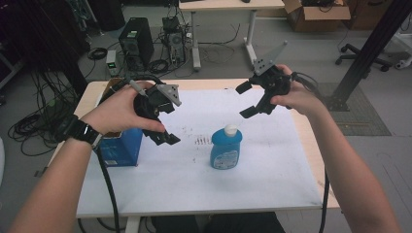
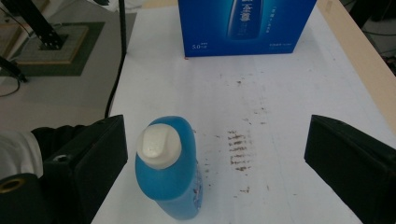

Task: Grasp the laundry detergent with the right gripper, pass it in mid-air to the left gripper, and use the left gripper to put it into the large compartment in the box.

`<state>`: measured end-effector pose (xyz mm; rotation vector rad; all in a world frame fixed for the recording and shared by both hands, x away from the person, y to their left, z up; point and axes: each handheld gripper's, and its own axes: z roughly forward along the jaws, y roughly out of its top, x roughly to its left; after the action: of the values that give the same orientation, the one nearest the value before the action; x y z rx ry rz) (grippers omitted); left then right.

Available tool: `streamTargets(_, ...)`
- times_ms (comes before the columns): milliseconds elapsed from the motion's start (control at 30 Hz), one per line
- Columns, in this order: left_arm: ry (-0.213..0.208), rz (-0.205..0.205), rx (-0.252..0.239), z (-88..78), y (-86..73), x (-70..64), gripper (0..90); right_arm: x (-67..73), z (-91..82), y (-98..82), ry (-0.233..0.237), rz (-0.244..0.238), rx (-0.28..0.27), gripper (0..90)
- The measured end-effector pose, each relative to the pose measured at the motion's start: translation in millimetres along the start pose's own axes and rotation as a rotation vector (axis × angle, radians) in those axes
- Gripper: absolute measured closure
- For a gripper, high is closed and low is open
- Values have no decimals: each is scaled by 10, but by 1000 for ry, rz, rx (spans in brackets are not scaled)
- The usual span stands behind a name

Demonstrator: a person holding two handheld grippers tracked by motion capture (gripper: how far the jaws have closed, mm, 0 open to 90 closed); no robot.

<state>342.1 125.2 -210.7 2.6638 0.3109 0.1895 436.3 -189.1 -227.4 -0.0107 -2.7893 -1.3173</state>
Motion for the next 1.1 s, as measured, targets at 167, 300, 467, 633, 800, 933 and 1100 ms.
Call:
streamTargets(167, -2, 1, 4, 14, -5, -4, 46, 57, 70, -173, 16, 9, -44, 61)
streamTargets(300, -3, -1, 2, 6, -6, -7, 46, 117, 160, -302, 23, 16, -68, 52)
streamTargets(467, 0, 2, -1, -5, -1, -12, 46, 157, 299, -480, 42, 37, -89, 38)
streamTargets(633, 2, 0, 2, -9, -6, -15, 46, 179, 409, -602, 62, 58, -102, 34)
streamTargets(800, 2, -3, -1, -7, -13, -17, 46, 195, 500, -677, 71, 69, -106, 35)
streamTargets(933, 0, -3, 0, 7, -17, -20, 46, 218, 606, -762, 85, 83, -119, 41)
streamTargets(1100, 1, -4, -4, 12, -20, -17, 47, 245, 708, -842, 90, 99, -134, 51)
